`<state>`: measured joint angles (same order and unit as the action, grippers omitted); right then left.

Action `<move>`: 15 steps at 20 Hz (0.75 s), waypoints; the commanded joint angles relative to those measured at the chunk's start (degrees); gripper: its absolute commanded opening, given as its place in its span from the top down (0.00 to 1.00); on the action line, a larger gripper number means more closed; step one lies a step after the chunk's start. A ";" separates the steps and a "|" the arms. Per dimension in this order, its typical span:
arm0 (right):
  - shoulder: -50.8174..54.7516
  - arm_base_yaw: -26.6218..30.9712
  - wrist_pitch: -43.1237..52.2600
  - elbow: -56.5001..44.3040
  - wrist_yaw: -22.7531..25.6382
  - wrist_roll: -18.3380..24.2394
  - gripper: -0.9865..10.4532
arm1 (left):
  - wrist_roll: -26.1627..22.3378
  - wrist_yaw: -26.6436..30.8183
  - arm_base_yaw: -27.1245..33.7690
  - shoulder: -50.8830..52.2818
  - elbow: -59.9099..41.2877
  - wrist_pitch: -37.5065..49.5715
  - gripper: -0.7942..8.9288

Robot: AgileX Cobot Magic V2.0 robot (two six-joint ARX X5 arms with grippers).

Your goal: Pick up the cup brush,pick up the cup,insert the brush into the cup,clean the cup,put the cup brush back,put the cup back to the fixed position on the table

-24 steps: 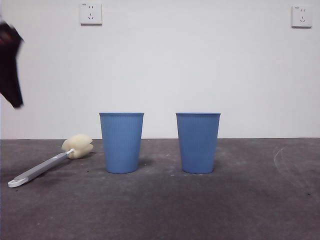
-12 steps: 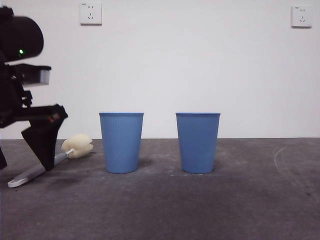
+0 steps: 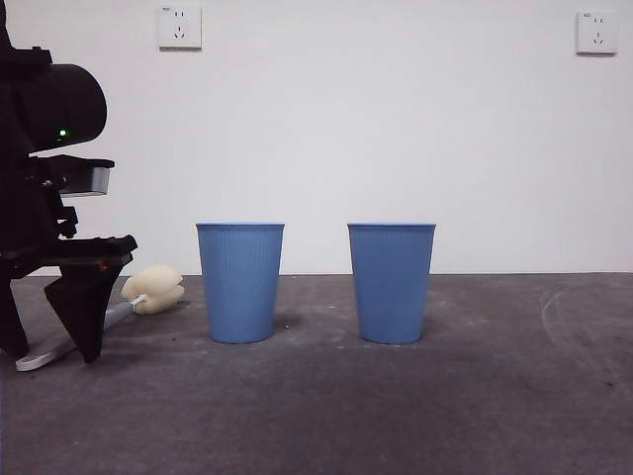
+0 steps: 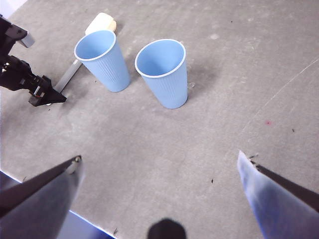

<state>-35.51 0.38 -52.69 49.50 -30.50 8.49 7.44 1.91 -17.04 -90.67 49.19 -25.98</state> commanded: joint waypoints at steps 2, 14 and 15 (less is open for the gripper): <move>-0.02 -0.04 0.31 0.20 -0.22 0.09 0.42 | 1.53 -0.37 -0.52 -1.11 -0.66 0.37 0.72; -0.35 -0.07 0.33 0.17 -0.20 0.11 0.42 | 0.46 -0.42 0.76 5.53 -0.66 -2.32 0.93; -0.35 -0.07 0.37 0.17 -0.22 0.11 0.42 | -0.37 -0.42 1.29 7.08 -0.66 -2.86 0.93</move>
<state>-35.92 0.38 -52.69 49.50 -30.48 8.47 8.05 1.72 -15.99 -83.66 49.06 -28.93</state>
